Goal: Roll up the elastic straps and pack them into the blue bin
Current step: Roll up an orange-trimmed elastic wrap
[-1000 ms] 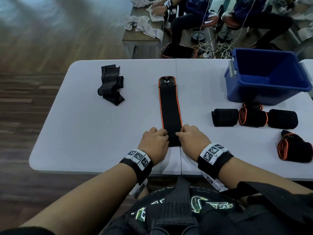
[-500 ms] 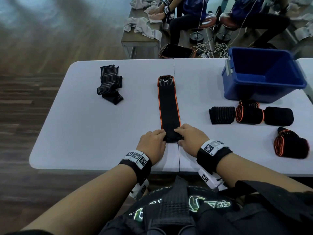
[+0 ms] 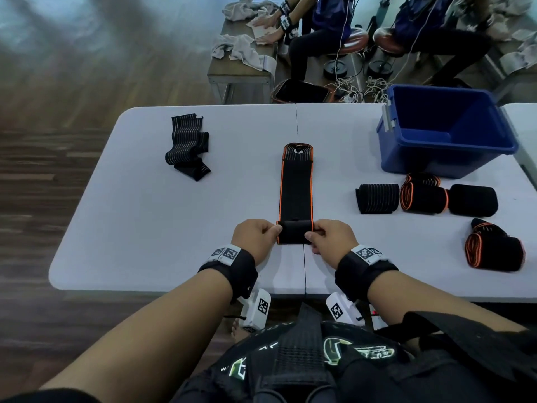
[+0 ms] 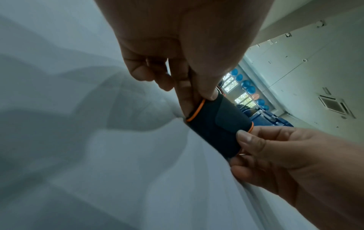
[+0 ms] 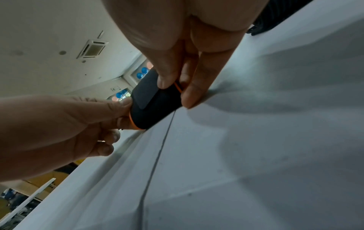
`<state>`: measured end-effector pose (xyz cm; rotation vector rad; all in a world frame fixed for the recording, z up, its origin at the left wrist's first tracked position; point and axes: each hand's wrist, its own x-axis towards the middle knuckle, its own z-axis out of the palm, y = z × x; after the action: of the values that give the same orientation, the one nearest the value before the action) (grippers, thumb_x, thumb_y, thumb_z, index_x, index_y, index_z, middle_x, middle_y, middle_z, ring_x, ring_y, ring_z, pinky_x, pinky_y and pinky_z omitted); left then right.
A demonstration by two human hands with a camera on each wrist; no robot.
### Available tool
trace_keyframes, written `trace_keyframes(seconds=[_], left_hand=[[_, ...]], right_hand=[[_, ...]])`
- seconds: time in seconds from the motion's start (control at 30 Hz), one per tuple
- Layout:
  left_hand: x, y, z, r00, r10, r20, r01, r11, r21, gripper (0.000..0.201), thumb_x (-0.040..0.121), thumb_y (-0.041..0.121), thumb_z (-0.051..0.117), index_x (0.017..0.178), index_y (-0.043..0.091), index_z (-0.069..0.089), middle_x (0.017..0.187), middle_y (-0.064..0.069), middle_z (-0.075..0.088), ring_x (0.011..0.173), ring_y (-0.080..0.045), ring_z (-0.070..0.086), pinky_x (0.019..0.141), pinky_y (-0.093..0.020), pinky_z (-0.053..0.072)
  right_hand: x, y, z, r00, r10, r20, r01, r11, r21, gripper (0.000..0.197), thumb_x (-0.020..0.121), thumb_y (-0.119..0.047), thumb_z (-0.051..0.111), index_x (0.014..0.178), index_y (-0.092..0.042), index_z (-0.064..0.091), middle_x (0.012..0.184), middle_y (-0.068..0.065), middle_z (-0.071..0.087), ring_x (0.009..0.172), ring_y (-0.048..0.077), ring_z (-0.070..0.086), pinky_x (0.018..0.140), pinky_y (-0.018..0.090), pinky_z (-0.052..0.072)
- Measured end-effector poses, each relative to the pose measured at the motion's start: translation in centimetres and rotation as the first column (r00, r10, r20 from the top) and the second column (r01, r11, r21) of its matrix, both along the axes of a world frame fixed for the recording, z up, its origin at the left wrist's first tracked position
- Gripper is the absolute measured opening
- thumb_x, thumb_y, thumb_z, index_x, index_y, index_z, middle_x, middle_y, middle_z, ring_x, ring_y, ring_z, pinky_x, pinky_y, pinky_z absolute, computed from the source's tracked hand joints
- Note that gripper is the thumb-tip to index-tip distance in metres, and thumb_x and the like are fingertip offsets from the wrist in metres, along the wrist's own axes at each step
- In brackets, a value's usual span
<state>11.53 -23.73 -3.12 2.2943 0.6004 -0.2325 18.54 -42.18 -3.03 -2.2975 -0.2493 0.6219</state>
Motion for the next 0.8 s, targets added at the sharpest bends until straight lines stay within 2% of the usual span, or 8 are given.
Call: trace_keyframes(seconds=[0.07, 0.13, 0.4, 0.5, 0.57, 0.63, 0.7, 0.8], left_hand=[[0.1, -0.2, -0.3, 0.999, -0.013, -0.031, 0.013, 1.0, -0.006, 0.037, 0.1, 0.041, 0.055, 0.082, 0.015, 0.074, 0.079, -0.003, 0.071, 0.079, -0.02, 0.065, 0.074, -0.032, 0.05], [0.0, -0.4, -0.5, 0.999, -0.02, -0.045, 0.02, 1.0, -0.01, 0.039, 0.101, 0.04, 0.053, 0.078, 0.014, 0.071, 0.077, -0.004, 0.07, 0.078, -0.021, 0.064, 0.072, -0.031, 0.048], [0.3, -0.7, -0.2, 0.996, -0.059, -0.065, 0.058, 0.998, -0.014, 0.039, 0.101, 0.039, 0.053, 0.08, 0.012, 0.071, 0.079, -0.005, 0.073, 0.079, -0.022, 0.066, 0.078, -0.035, 0.051], [0.8, -0.7, 0.0, 0.995, -0.058, -0.078, 0.063, 0.997, 0.055, 0.031, 0.098, 0.043, 0.058, 0.083, 0.018, 0.069, 0.08, 0.0, 0.07, 0.081, -0.019, 0.065, 0.077, -0.033, 0.052], [1.0, -0.8, 0.3, 0.999, -0.044, -0.021, 0.046, 0.994, 0.096, 0.019, 0.094, 0.04, 0.065, 0.087, 0.023, 0.063, 0.081, 0.005, 0.066, 0.081, -0.016, 0.062, 0.075, -0.032, 0.05], [1.2, -0.9, 0.6, 0.996, -0.065, 0.063, 0.057, 0.991, 0.118, 0.016, 0.09, 0.033, 0.07, 0.089, 0.026, 0.056, 0.083, 0.007, 0.063, 0.081, -0.015, 0.058, 0.073, -0.032, 0.048], [1.4, -1.0, 0.7, 0.986, -0.144, 0.089, 0.126, 0.976, 0.18, 0.013, 0.09, 0.027, 0.069, 0.092, 0.026, 0.056, 0.087, 0.006, 0.063, 0.087, -0.018, 0.054, 0.076, -0.034, 0.047], [1.4, -1.1, 0.4, 0.962, -0.262, 0.075, 0.23, 0.929, 0.291, 0.006, 0.096, 0.03, 0.061, 0.098, 0.024, 0.063, 0.092, 0.005, 0.06, 0.096, -0.022, 0.052, 0.084, -0.037, 0.047]], right_hand=[[-0.1, 0.0, -0.2, 1.0, -0.008, 0.005, 0.009, 1.0, -0.015, 0.013, 0.092, -0.02, 0.065, 0.082, -0.015, 0.069, 0.071, 0.007, 0.069, 0.064, 0.023, 0.07, 0.075, 0.04, 0.06], [-0.1, 0.0, -0.4, 1.0, -0.01, 0.013, 0.01, 0.999, -0.041, 0.019, 0.091, -0.023, 0.065, 0.073, -0.016, 0.066, 0.067, 0.007, 0.069, 0.065, 0.024, 0.07, 0.075, 0.04, 0.059], [0.4, -0.1, -0.8, 0.999, -0.032, -0.039, 0.028, 0.994, -0.107, 0.024, 0.088, -0.028, 0.069, 0.072, -0.01, 0.069, 0.07, 0.012, 0.07, 0.071, 0.029, 0.07, 0.074, 0.044, 0.061], [0.5, 0.2, -0.5, 0.998, -0.053, -0.035, 0.049, 0.992, -0.114, 0.014, 0.086, -0.024, 0.071, 0.085, -0.012, 0.064, 0.077, 0.011, 0.07, 0.073, 0.03, 0.07, 0.075, 0.045, 0.06], [0.3, 0.3, -0.1, 0.998, -0.054, -0.011, 0.052, 0.993, -0.107, 0.027, 0.086, -0.02, 0.07, 0.104, -0.02, 0.049, 0.081, 0.008, 0.068, 0.072, 0.026, 0.069, 0.074, 0.041, 0.059], [0.1, 0.3, 0.3, 0.999, 0.035, 0.04, -0.03, 0.99, -0.136, 0.036, 0.089, -0.015, 0.065, 0.111, -0.027, 0.038, 0.078, 0.006, 0.064, 0.069, 0.024, 0.065, 0.071, 0.038, 0.056], [-0.2, 0.2, 0.7, 0.987, 0.134, 0.085, -0.117, 0.977, -0.178, 0.032, 0.092, -0.013, 0.059, 0.112, -0.027, 0.038, 0.078, 0.004, 0.057, 0.071, 0.023, 0.06, 0.068, 0.036, 0.052], [-0.3, 0.4, 1.3, 0.969, 0.212, 0.124, -0.178, 0.954, -0.24, 0.025, 0.094, -0.011, 0.055, 0.116, -0.02, 0.046, 0.088, 0.004, 0.056, 0.081, 0.024, 0.056, 0.071, 0.033, 0.046]])
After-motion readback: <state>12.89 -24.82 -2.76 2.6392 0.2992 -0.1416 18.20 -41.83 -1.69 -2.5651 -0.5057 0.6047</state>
